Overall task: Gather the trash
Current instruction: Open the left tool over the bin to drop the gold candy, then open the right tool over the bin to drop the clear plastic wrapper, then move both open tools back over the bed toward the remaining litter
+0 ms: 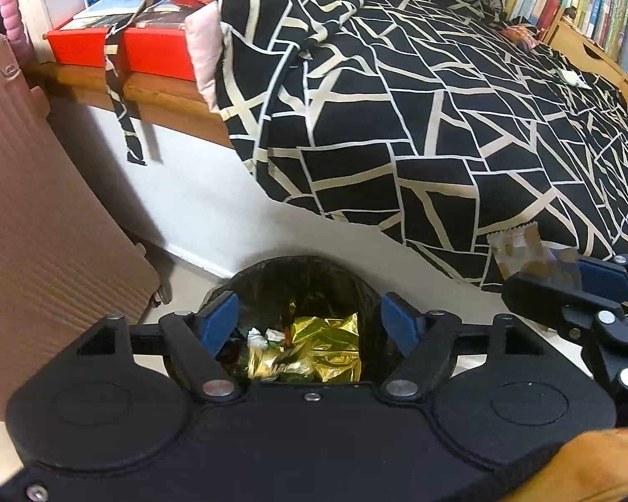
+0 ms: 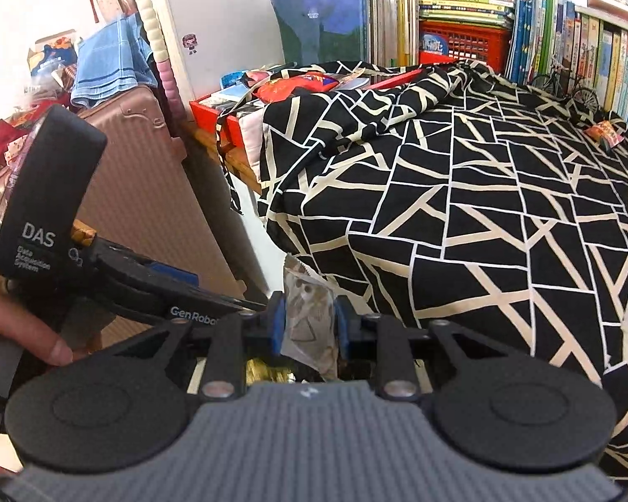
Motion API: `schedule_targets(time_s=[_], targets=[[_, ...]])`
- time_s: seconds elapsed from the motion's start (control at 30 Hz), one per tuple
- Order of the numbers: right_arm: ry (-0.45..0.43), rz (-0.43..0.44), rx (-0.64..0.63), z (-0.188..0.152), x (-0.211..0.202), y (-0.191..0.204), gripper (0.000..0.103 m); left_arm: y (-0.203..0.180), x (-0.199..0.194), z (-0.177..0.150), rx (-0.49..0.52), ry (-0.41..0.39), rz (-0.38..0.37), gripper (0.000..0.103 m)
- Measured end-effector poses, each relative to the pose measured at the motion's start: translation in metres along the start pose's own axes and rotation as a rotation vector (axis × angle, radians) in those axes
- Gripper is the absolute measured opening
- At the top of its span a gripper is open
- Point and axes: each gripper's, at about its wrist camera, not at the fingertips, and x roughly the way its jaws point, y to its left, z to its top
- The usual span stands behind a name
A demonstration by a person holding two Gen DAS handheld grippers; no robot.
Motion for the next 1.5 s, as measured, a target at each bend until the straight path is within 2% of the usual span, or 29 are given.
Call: schedule_targets(time_s=[0.1,0.13,0.43,0.5,0.53,0.57,0.6,0.73,0.87,0.97,1.23,1.37,1.5], targets=[[0.006,0.009,-0.011,0.001,0.006,0.003,0.032,0.006,-0.005,-0.001,-0.018,-0.006,0.013,0.074],[0.006,0.013,-0.020,0.002,0.010,0.004,0.037,0.009,-0.007,-0.002,-0.026,-0.010,0.017,0.075],[0.056,0.041,-0.095,0.005,0.052,0.017,0.039,0.043,-0.026,-0.002,-0.075,-0.040,0.071,0.076],[0.043,0.036,-0.102,0.007,0.057,0.020,0.059,0.050,-0.029,-0.001,-0.097,-0.051,0.075,0.076],[0.029,0.023,-0.100,0.007,0.058,0.021,0.078,0.053,-0.031,-0.001,-0.108,-0.057,0.077,0.076],[0.011,0.005,-0.096,0.008,0.059,0.022,0.090,0.056,-0.032,0.000,-0.122,-0.059,0.081,0.076],[-0.005,-0.008,-0.092,0.009,0.059,0.023,0.092,0.059,-0.032,0.001,-0.136,-0.060,0.084,0.076],[-0.018,-0.025,-0.069,0.014,0.060,0.019,0.093,0.065,-0.035,0.005,-0.146,-0.072,0.097,0.076],[-0.032,-0.049,-0.056,0.016,0.049,0.014,0.103,0.064,-0.042,0.013,-0.134,-0.088,0.092,0.077],[-0.078,-0.127,-0.031,0.018,0.033,0.012,0.103,0.059,-0.052,0.019,-0.120,-0.109,0.066,0.079],[-0.163,-0.179,0.042,0.042,-0.014,-0.011,0.103,0.030,-0.085,0.042,-0.071,-0.170,-0.044,0.082],[-0.188,-0.100,0.101,0.067,-0.044,-0.028,0.103,0.010,-0.109,0.064,-0.009,-0.250,-0.090,0.083],[-0.172,-0.049,0.067,0.101,-0.071,-0.037,0.103,-0.007,-0.136,0.094,0.032,-0.322,-0.131,0.083]])
